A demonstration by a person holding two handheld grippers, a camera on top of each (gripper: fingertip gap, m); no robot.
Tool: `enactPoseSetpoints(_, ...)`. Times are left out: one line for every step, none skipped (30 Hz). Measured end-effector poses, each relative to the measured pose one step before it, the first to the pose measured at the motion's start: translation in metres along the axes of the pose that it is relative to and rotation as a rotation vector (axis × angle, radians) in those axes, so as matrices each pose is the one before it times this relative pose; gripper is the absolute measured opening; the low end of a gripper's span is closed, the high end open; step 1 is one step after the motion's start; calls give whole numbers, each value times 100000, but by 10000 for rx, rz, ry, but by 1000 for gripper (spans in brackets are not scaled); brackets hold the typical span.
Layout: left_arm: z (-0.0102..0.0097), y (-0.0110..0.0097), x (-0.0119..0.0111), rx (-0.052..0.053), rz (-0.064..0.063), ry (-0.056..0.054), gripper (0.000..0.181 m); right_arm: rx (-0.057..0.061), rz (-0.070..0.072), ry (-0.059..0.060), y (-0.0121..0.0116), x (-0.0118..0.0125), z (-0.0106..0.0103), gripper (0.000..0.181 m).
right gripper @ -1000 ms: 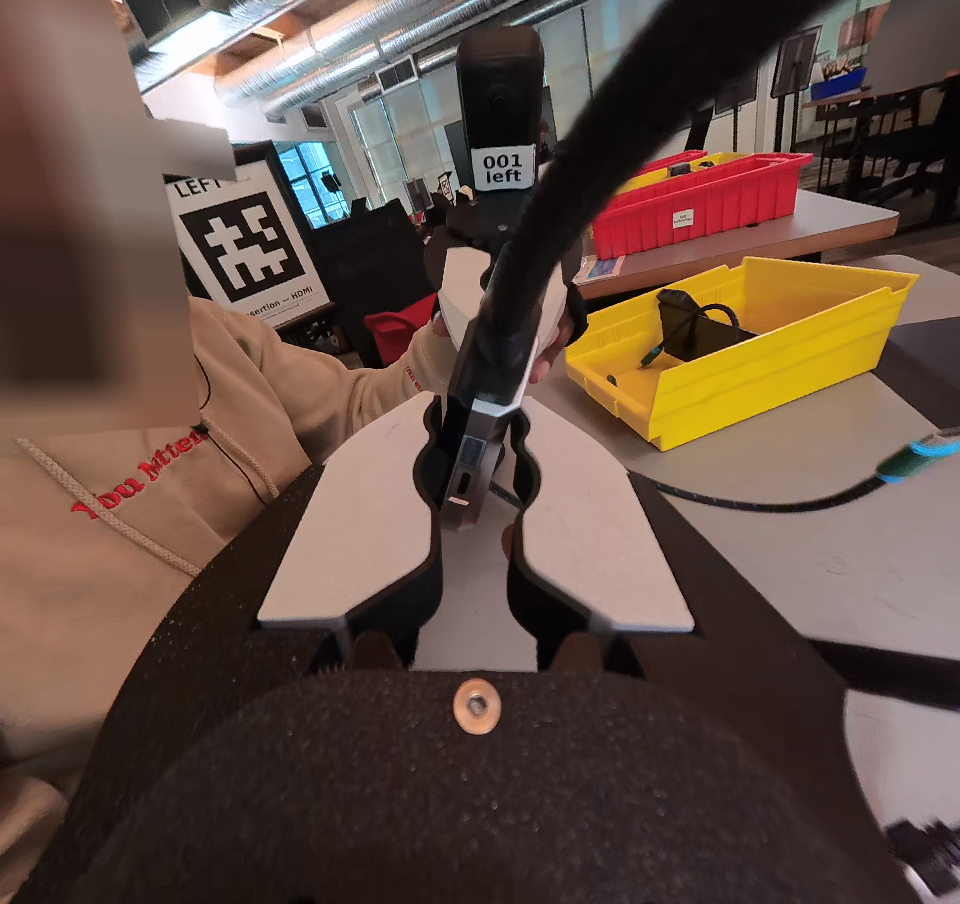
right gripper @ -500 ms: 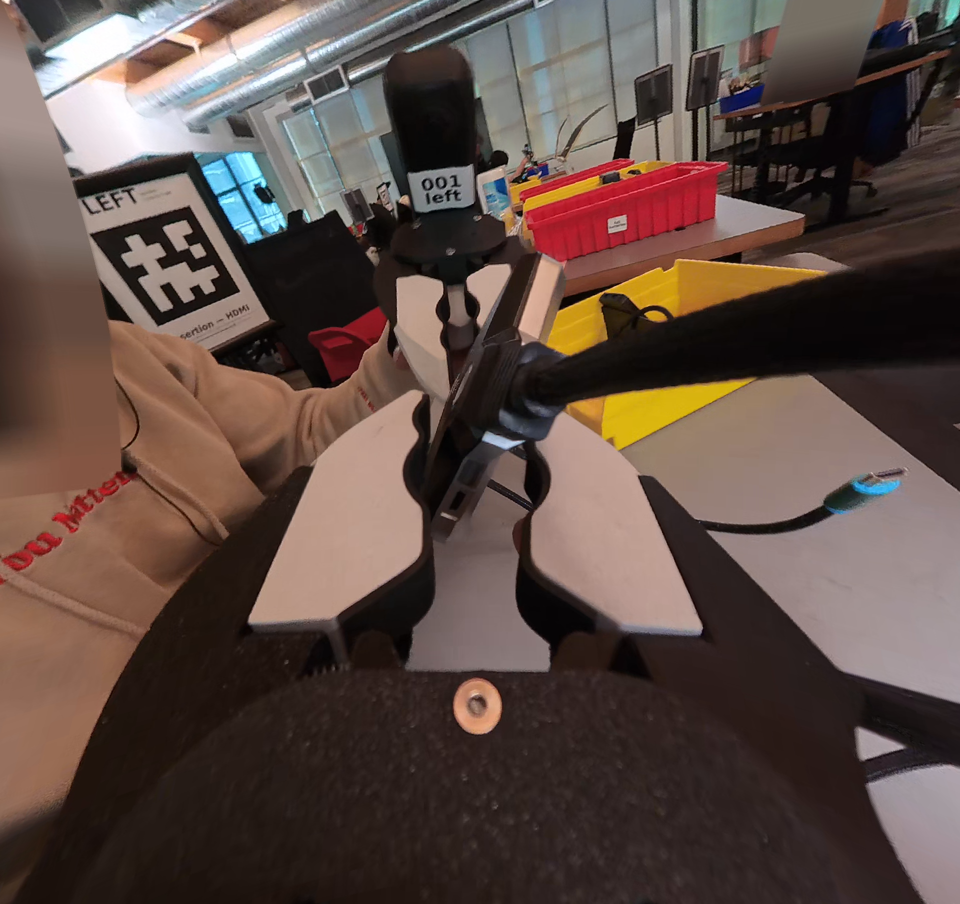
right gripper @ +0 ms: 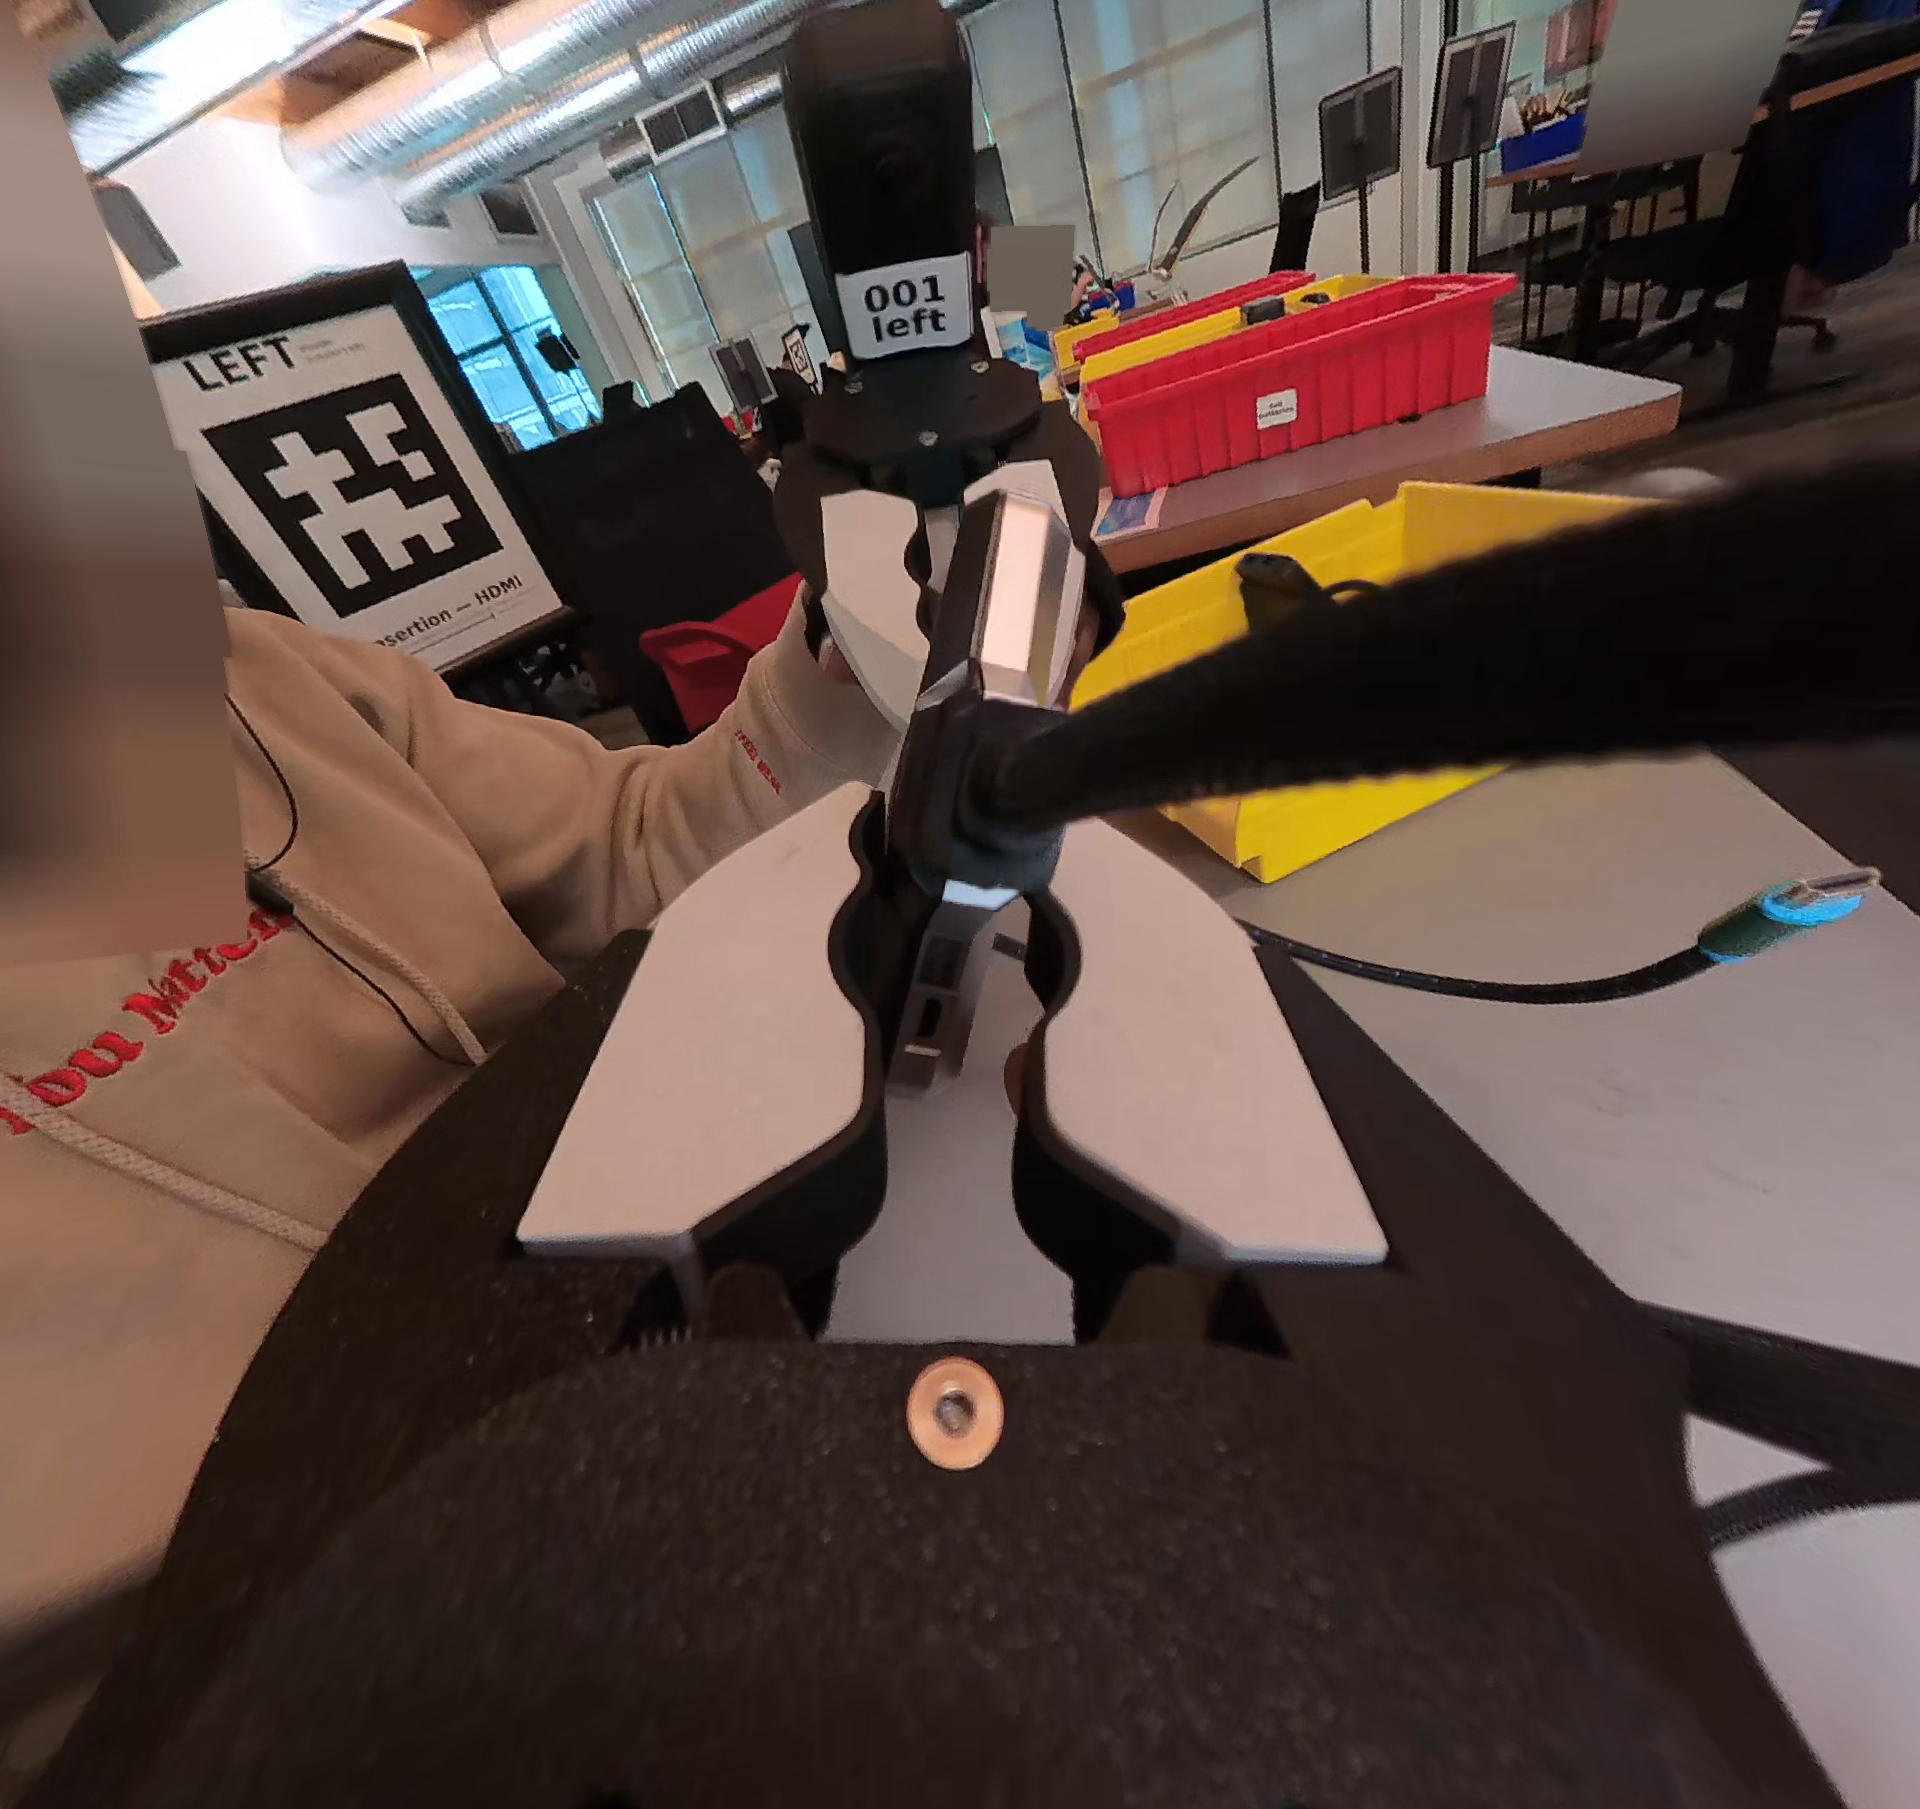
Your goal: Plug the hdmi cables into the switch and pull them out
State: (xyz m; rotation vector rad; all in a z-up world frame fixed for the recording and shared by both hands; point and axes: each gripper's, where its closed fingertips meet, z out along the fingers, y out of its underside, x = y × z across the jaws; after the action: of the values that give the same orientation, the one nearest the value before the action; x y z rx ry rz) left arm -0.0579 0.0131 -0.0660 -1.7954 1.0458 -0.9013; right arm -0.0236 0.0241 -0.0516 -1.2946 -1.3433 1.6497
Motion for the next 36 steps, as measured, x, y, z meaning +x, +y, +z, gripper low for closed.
enactPoseSetpoints(8,108,23,-73,18,7,14,-155,-17,49,221,37,9,24)
enactPoseSetpoints(-22,71,56,-43,31,28,14,-144,-31,65,193,43,-9,24)
enactPoseSetpoints(-31,43,51,-34,23,20,14,-124,-17,84,157,85,-4,24)
enactPoseSetpoints(-33,18,5,-19,20,-15,14,-96,1,139,113,170,5,24)
enactPoseSetpoints(1,71,-68,-55,29,-64,14,-87,10,93,112,132,26,24)
enactPoseSetpoints(5,126,-40,-85,60,-53,14,-60,-10,30,115,40,38,24)
enactPoseSetpoints(7,115,-18,-73,77,-41,14,-75,7,9,126,23,41,23)
enactPoseSetpoints(-15,69,-35,-40,76,-52,14,-62,41,-11,110,4,43,23)
enactPoseSetpoints(-37,-1,-59,-8,57,-59,14,-17,49,4,30,31,36,23)
enactPoseSetpoints(-33,-8,-24,-2,45,-39,14,2,52,-17,16,9,28,23)
enactPoseSetpoints(-25,40,-56,-32,78,-60,14,-29,53,-34,56,-24,40,23)
enactPoseSetpoints(5,79,-109,-62,107,-115,14,-44,46,-14,84,4,43,23)
enactPoseSetpoints(42,87,-31,-84,119,-102,14,-71,32,19,116,45,89,23)
enactPoseSetpoints(44,172,-26,-156,118,-100,14,-90,36,-1,162,20,133,23)
enactPoseSetpoints(14,147,-42,-130,140,-127,14,-79,54,20,140,74,97,22)
enactPoseSetpoints(0,31,-74,-40,115,-117,14,-59,93,10,100,75,87,22)
enactPoseSetpoints(-47,-44,-65,15,40,-74,14,-19,63,9,59,49,68,22)
enactPoseSetpoints(-32,-90,-78,66,-21,-38,14,-2,63,14,31,61,35,21)
enactPoseSetpoints(17,11,-56,24,-61,17,14,-3,88,2,39,57,49,22)
enactPoseSetpoints(99,234,26,-94,-38,104,14,-66,83,0,138,49,54,22)
enactPoseSetpoints(159,421,207,-196,88,199,14,-183,36,-62,331,-39,65,22)
enactPoseSetpoints(160,436,286,-211,210,211,14,-244,-36,-82,440,-129,95,23)
enactPoseSetpoints(82,327,262,-170,232,163,14,-247,-67,-89,438,-159,121,23)
enactPoseSetpoints(-22,185,153,-102,147,105,14,-190,-48,-69,285,-149,155,21)
enactPoseSetpoints(-110,49,55,-19,30,61,14,-171,-21,-62,230,-135,188,22)
enactPoseSetpoints(-100,72,18,-13,-7,56,13,-268,-12,-36,358,-102,253,21)
enactPoseSetpoints(-5,308,100,-138,55,90,13,-361,-73,49,526,-11,331,21)
enactPoseSetpoints(88,441,191,-212,148,106,13,-362,-83,15,539,-56,302,22)
enactPoseSetpoints(128,410,211,-197,142,96,14,-236,-148,-4,384,-71,228,22)
enactPoseSetpoints(89,189,92,-102,48,34,14,-112,-206,0,155,-61,117,22)
enactPoseSetpoints(-19,-10,-120,0,-45,-59,14,65,-238,88,-117,42,12,22)
enactPoseSetpoints(-74,-145,-192,96,-98,-64,14,291,-179,245,-526,257,-40,24)
enactPoseSetpoints(-51,-119,-165,101,-95,-31,14,460,-41,294,-828,377,-89,26)
enactPoseSetpoints(-20,76,-168,11,-68,-18,14,566,100,67,-988,152,-164,28)
enactPoseSetpoints(-28,70,-128,24,-51,-5,14,511,205,-119,-860,-81,-245,30)
enactPoseSetpoints(-58,-37,-128,90,-72,-11,14,363,188,16,-586,116,-276,31)
